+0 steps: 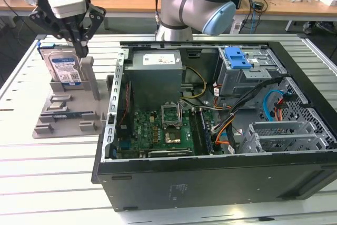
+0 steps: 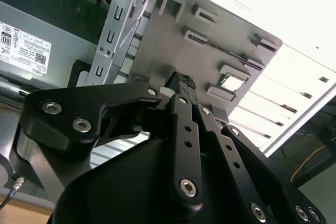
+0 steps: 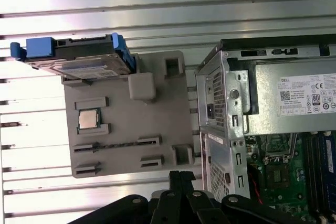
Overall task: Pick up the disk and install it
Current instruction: 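Reach for the disk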
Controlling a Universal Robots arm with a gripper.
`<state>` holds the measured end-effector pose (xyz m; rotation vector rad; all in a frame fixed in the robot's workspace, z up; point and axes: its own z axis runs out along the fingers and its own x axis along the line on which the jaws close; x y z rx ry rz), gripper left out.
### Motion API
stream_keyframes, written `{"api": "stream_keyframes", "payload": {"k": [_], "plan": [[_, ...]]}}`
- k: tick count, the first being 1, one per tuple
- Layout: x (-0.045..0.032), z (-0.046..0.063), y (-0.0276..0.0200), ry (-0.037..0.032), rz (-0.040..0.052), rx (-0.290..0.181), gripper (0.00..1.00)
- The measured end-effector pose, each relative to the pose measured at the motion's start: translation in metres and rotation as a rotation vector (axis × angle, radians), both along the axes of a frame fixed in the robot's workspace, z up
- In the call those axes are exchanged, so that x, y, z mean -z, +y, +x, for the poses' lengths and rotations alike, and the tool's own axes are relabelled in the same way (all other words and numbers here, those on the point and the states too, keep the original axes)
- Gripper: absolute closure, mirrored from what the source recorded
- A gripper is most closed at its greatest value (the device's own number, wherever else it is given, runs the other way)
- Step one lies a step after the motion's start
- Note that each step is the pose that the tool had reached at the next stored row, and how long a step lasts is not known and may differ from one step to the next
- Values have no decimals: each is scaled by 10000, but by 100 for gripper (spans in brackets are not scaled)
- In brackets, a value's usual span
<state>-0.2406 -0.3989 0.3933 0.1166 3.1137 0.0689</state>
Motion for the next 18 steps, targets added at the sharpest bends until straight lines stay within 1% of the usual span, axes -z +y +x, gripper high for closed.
{"api": "stream_keyframes", "payload": {"k": [4,9,15,18], "plan": [[0,-76,0,0,0,-1,89],[0,-278,0,0,0,-1,89],[0,-388,0,0,0,1,89],[0,-460,0,0,0,0,89]]}}
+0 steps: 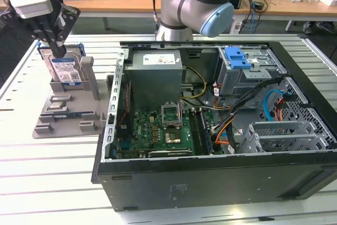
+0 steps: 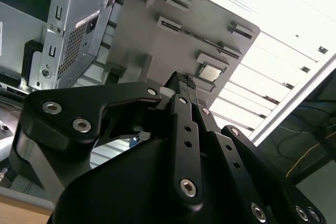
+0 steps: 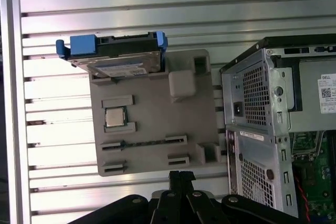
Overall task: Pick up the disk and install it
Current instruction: 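Reach for the disk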
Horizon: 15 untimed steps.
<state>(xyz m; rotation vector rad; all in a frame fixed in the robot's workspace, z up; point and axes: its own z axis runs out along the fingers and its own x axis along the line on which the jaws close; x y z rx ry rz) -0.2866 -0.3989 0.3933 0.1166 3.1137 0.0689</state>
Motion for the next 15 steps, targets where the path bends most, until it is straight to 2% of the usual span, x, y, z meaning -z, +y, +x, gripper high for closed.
{"api": "stream_keyframes", "payload": {"k": [15], "plan": [[0,-288,0,0,-1,0,89]]}}
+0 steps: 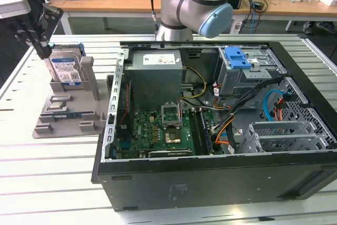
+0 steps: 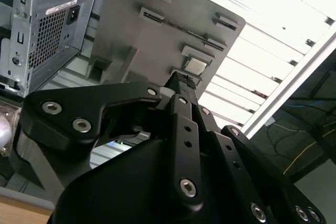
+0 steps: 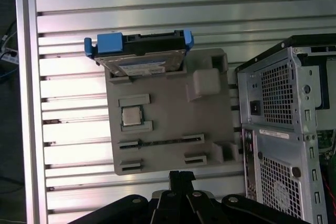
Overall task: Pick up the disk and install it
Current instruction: 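Reach for the disk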
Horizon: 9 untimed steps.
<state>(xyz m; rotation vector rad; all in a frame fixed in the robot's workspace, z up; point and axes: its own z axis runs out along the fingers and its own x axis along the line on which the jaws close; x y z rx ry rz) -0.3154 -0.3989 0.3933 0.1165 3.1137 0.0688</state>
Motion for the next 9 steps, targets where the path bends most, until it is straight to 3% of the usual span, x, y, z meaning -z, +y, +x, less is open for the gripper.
{"api": "stream_keyframes", "payload": {"k": [9], "plan": [[0,-189,0,1,0,1,89]]}}
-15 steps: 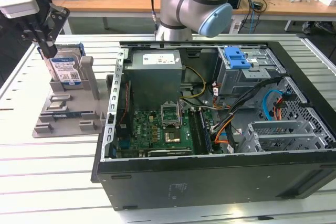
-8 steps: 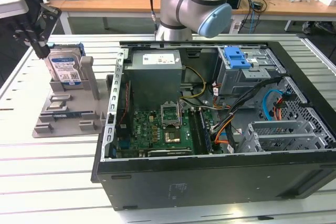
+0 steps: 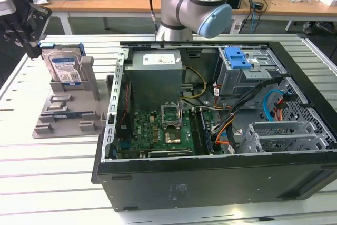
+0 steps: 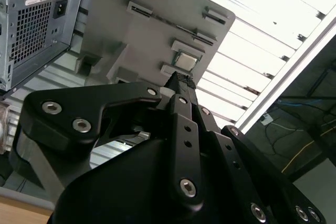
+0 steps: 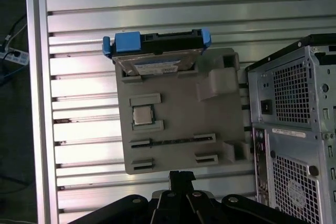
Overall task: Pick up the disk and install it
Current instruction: 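Reach for the disk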
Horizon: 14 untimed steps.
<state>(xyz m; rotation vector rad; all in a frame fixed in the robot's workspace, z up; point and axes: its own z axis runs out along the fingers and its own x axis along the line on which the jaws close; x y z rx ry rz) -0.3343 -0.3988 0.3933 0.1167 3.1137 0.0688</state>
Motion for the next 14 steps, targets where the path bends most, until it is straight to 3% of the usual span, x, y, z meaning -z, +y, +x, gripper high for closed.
{"api": "stream_keyframes", "payload": {"k": [9,12,14], "plan": [[1,-182,3,0,1,0,89],[1,-206,33,-1,1,0,89],[2,-216,79,-1,0,-1,89]]}}
